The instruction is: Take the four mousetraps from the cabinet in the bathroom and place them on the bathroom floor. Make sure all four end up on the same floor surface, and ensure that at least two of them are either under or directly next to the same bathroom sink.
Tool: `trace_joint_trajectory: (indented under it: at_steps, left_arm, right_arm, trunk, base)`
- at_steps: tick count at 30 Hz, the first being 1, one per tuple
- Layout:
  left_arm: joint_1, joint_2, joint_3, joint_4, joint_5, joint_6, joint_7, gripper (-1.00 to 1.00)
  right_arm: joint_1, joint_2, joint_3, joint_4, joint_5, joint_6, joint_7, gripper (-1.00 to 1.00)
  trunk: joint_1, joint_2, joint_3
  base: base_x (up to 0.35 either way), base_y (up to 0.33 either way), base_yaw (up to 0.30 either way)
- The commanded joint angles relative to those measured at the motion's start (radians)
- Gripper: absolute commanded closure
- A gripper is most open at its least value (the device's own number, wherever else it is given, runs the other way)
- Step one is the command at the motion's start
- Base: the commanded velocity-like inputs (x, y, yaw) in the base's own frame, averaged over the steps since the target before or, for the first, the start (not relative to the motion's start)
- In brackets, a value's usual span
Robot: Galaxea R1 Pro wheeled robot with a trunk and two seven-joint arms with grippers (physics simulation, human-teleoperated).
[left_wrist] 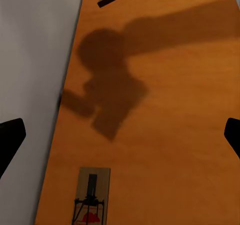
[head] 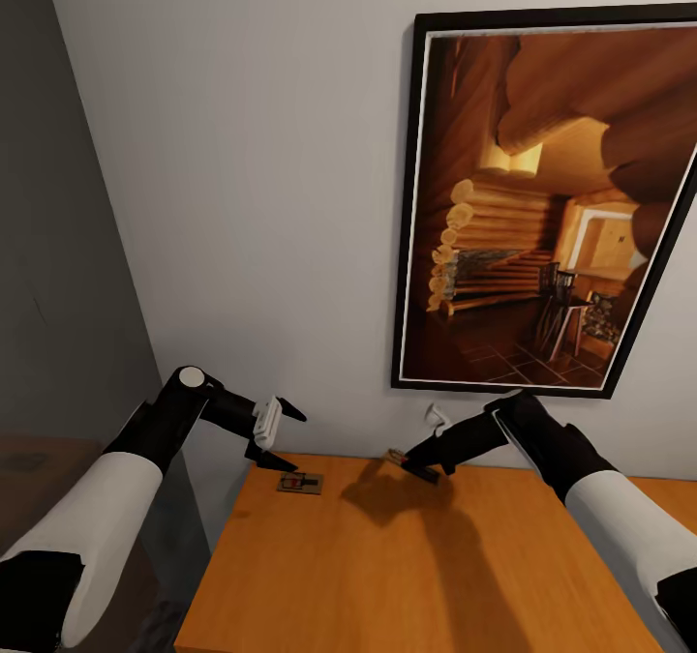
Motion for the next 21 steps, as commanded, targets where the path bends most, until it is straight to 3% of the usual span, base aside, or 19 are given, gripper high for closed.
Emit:
trace_joint_trajectory:
  at_steps: [1,21]
  left_arm:
    - [0.000,0.001,-0.002,-0.001,-0.001,-0.006,-0.001,-1.00]
    - [0.000,-0.003,-0.002,-0.001,-0.001,-0.006,-0.001,-1.00]
  right_arm:
    - [0.000,0.000,0.001,-0.002,0.015,0.013,0.003,1.00]
    - [0.000,0.011,-0.003,0.006,0.014,0.015,0.002,1.00]
  trunk:
    - [0.000,-0.001,-0.001]
    - [0.000,-0.001,-0.001]
  base:
    - [0.000,0.000,0.000]
    - [0.000,0.000,0.000]
